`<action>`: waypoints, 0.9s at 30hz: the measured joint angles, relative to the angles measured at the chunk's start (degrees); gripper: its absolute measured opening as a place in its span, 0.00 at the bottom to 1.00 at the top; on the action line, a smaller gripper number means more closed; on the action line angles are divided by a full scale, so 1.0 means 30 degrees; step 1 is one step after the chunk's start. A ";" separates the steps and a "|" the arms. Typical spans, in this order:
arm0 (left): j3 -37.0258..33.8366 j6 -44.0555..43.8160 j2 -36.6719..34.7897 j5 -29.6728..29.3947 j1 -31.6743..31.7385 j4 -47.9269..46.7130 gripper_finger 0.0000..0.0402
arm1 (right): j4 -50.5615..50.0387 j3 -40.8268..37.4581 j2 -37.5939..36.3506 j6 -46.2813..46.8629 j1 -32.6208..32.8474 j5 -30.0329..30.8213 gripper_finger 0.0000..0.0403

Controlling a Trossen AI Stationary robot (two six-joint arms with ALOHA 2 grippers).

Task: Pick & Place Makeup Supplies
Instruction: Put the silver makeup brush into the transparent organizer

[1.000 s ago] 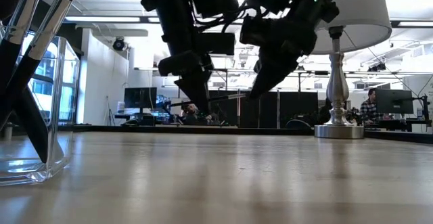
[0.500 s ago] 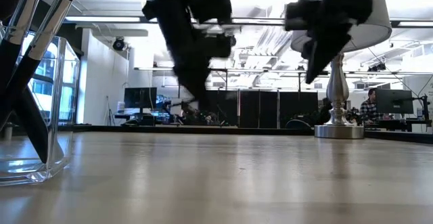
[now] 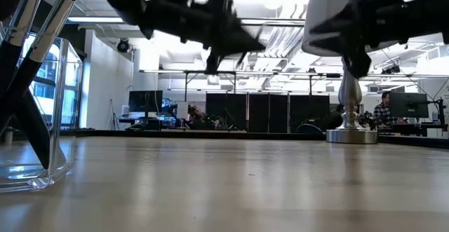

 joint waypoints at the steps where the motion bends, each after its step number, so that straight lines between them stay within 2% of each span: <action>1: -0.0232 -0.0399 -0.0011 0.0099 -0.0045 0.1341 0.01 | 0.1753 -0.0417 0.0019 -0.0349 -0.0004 0.0172 0.27; 3: -0.0524 -0.0828 -0.0043 0.0102 -0.0193 0.3069 0.01 | 0.4194 -0.0960 0.0025 -0.1114 0.0011 0.0176 0.26; 5: -0.0544 -0.0884 -0.0022 0.0046 -0.0299 0.3951 0.01 | 0.4795 -0.1000 0.0072 -0.1422 0.0011 0.0162 0.25; 10: -0.0527 -0.1305 -0.0076 0.0133 -0.0314 0.5771 0.01 | 0.3943 -0.0404 0.0204 -0.1365 0.0011 -0.0487 0.23; 12: -0.0580 -0.1245 -0.0596 0.0911 -0.0426 0.5759 0.01 | 0.3445 -0.0205 0.0331 -0.1397 0.0011 -0.1006 0.23; 17: -0.0864 0.0861 -0.2652 0.1912 -0.1867 0.5779 0.01 | 0.2628 -0.0126 0.0335 -0.0722 0.0011 -0.1903 0.23; 21: -0.2067 0.2514 -0.4638 0.0143 -0.3402 0.4499 0.01 | 0.2370 -0.0126 0.0335 -0.0150 0.0011 -0.2044 0.23; 24: -0.3575 0.2829 -0.5977 -0.1736 -0.4841 0.4458 0.01 | 0.2280 -0.0126 0.0335 0.0328 0.0011 -0.2201 0.23; 27: -0.4976 0.2855 -0.6916 -0.2557 -0.6448 0.4348 0.01 | 0.2184 -0.0126 0.0335 0.0873 0.0011 -0.2271 0.23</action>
